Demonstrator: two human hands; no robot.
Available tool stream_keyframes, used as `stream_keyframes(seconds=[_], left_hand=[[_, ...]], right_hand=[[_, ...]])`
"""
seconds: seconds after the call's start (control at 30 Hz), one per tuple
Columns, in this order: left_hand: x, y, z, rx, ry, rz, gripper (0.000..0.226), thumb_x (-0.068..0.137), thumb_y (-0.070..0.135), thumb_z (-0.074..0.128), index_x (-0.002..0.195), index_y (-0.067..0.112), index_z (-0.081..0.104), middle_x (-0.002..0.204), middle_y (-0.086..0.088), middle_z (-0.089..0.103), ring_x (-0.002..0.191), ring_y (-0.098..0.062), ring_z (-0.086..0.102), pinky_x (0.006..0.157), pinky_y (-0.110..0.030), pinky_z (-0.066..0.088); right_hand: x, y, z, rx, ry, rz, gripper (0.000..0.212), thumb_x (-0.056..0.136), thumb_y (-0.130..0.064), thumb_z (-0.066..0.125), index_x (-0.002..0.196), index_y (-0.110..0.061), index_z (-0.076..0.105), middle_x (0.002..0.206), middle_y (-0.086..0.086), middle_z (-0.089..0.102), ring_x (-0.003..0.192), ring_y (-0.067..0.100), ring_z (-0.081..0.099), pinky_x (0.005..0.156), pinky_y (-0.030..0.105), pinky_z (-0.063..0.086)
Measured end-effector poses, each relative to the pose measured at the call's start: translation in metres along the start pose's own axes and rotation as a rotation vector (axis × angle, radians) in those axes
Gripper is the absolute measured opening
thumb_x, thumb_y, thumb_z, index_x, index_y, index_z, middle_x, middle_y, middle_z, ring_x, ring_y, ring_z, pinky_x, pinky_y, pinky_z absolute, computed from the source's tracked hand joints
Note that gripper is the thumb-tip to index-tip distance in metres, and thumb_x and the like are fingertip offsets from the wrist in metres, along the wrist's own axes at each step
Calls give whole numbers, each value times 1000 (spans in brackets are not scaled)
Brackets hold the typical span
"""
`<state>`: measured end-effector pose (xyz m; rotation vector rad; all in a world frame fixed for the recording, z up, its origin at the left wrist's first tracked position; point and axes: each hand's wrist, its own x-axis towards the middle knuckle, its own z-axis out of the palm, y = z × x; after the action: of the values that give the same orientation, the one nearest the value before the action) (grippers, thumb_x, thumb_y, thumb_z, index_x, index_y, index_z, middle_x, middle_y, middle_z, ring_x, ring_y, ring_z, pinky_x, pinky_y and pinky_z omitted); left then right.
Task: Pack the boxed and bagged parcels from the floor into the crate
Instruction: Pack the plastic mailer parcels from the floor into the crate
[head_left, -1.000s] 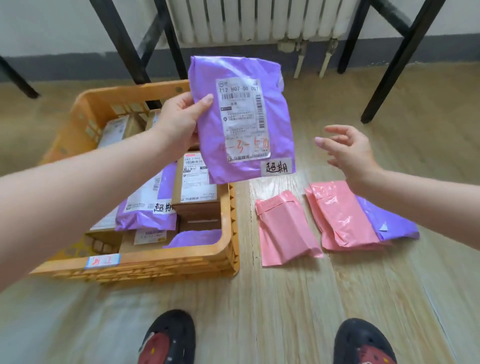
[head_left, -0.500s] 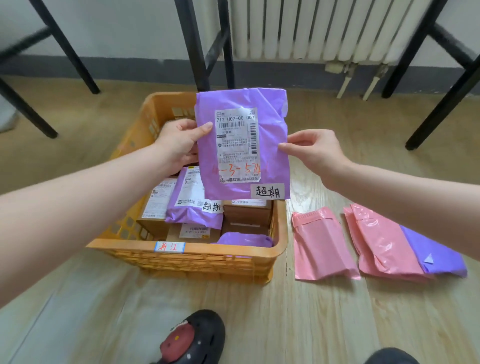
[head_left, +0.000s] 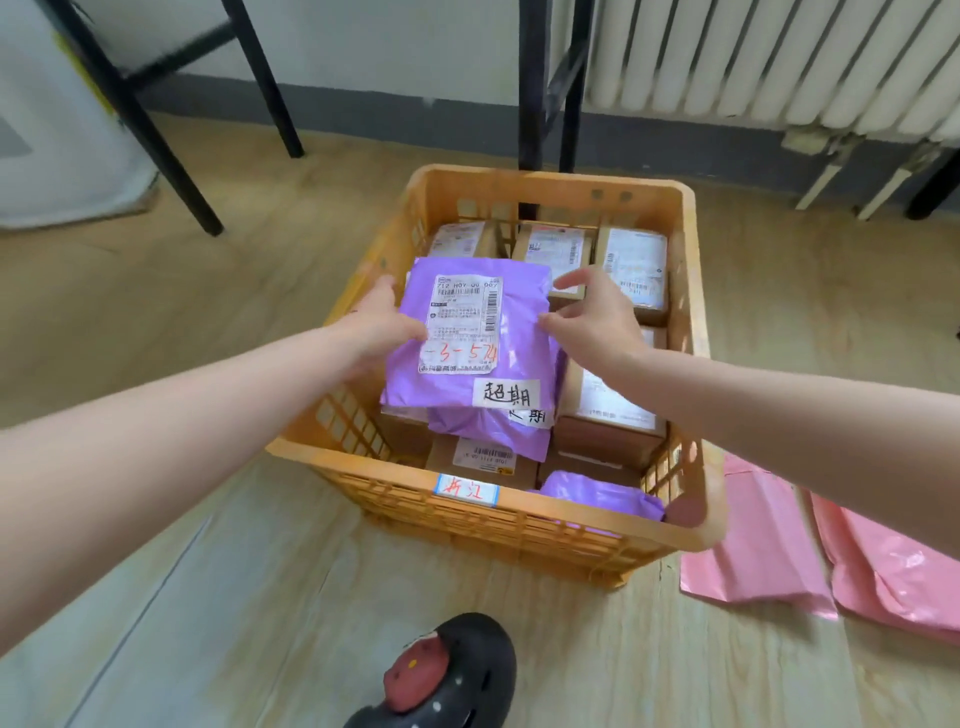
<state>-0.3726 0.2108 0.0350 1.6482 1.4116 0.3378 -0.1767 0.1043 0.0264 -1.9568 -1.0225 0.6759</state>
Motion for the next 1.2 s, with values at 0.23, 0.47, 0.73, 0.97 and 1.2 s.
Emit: stream_keyframes(seconds=[0.23,0.47,0.73,0.97,1.2], left_hand=[[12,-30,-1,313,14,47,91,71,15,78,146,15,26,145,-7,39,132,-24,39,96,-26,32],[9,-43,3,696,-84,254,89,85,21,66,153,22,8,158,-17,-11,147,-35,1,119,-41,13],[11,-44,22,905,-282,328,45,96,24,49,140,15,43,147,-12,40,136,-28,33,110,-34,27],[9,-27,31,895,-250,350,38,96,21,46,133,15,53,136,-9,52,126,-25,46,99,-31,36],[-10,46,54,723,26,832,15,85,14,52,88,12,67,86,-4,62,85,-25,55,76,-37,44]], right_hand=[[-1,5,43,-348,-188,-156,16,84,-21,57,93,-28,67,86,-7,68,92,20,64,84,41,51],[-8,24,66,-450,-380,-176,29,81,-15,58,106,-22,72,111,-2,70,107,20,62,91,39,50],[-9,26,65,-563,-520,-217,46,83,-17,56,129,-22,58,127,0,62,121,22,53,98,36,46],[-5,23,33,-549,-407,-359,42,83,-15,57,124,-21,61,127,-2,62,114,24,54,92,29,42],[0,28,-33,-710,-137,-609,18,87,-22,55,101,-24,65,100,-6,63,100,22,48,81,34,35]])
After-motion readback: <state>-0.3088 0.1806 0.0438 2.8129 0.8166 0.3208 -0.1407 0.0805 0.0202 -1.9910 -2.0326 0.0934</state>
